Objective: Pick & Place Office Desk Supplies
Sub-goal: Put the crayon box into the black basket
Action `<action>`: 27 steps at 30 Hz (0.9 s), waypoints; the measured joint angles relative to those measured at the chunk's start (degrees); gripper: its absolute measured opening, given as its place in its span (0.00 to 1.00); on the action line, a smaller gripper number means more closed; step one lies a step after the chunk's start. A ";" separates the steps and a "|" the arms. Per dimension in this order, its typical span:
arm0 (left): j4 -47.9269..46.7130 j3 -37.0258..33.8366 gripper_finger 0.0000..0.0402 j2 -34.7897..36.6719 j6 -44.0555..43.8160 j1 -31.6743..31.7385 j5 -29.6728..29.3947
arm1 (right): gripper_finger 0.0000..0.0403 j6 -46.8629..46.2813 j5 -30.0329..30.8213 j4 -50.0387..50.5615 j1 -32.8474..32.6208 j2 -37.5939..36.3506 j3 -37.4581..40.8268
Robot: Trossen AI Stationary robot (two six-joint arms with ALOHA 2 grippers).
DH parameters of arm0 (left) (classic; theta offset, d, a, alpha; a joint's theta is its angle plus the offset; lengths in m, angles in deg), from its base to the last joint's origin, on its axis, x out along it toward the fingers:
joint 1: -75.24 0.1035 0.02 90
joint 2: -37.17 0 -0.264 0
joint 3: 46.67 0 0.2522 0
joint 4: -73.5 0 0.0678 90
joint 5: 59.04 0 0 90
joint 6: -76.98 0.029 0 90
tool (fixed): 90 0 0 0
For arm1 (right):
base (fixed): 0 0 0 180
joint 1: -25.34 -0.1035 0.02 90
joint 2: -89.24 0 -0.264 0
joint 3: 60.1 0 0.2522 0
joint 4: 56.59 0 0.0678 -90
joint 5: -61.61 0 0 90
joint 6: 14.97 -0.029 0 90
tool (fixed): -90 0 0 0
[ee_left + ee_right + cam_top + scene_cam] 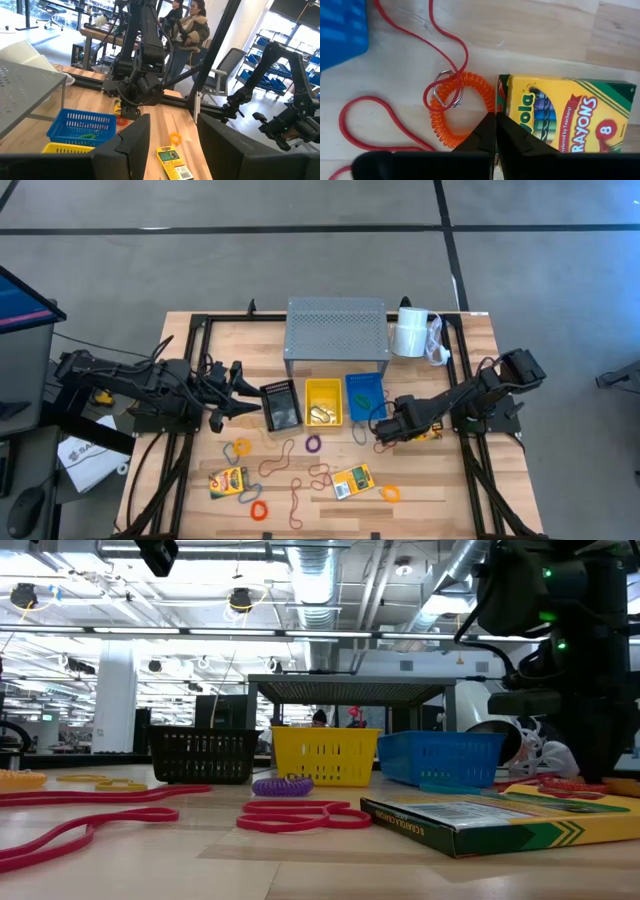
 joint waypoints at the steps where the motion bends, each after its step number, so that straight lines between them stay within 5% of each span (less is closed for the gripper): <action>1: 0.00 0.00 0.40 0.00 0.00 0.00 0.00 | 0.01 0.00 0.00 -0.06 0.00 0.00 0.00; 27: -0.02 0.00 0.40 0.00 0.00 0.00 0.26 | 0.00 0.46 0.31 1.00 -2.67 -9.72 -0.26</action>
